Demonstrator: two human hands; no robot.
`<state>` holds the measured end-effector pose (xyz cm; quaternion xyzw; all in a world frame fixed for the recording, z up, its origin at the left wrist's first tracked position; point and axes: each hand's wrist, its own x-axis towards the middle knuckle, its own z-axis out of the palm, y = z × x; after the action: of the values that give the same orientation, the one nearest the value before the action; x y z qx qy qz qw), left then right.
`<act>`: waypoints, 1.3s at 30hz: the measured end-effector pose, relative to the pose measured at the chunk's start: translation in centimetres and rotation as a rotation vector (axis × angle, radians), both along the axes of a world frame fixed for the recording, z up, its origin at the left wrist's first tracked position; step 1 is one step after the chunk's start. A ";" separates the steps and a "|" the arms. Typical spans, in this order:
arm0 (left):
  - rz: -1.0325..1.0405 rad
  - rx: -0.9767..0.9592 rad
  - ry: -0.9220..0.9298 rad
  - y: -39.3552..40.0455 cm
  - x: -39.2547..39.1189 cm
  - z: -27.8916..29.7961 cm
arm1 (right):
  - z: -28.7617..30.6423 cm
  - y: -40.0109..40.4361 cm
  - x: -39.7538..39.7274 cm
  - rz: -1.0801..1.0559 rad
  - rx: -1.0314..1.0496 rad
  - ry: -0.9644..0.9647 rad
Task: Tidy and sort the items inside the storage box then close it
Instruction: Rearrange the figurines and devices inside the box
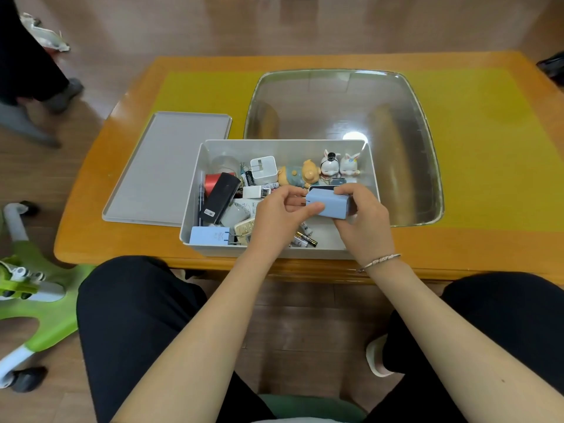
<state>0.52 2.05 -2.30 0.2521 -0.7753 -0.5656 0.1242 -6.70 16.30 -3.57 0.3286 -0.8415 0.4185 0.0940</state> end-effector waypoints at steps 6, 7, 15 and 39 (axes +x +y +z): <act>0.045 -0.064 0.034 0.6 0.1 0.1 | -0.1 -0.1 0.1 -0.006 0.013 -0.024; 0.058 -0.083 0.050 0.8 0.2 0.0 | -0.1 -0.1 0.1 -0.010 0.020 -0.020; 0.090 -0.205 0.160 1.7 0.6 0.0 | 0.1 -0.2 0.2 -0.004 0.025 0.012; -0.378 -0.353 0.075 0.8 0.0 -0.7 | 0.6 -0.1 0.2 0.003 -0.063 -0.168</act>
<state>0.56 2.83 -2.99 0.0562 -0.8901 -0.4438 0.0869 -6.52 16.16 -3.01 0.2907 -0.8323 0.4708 0.0328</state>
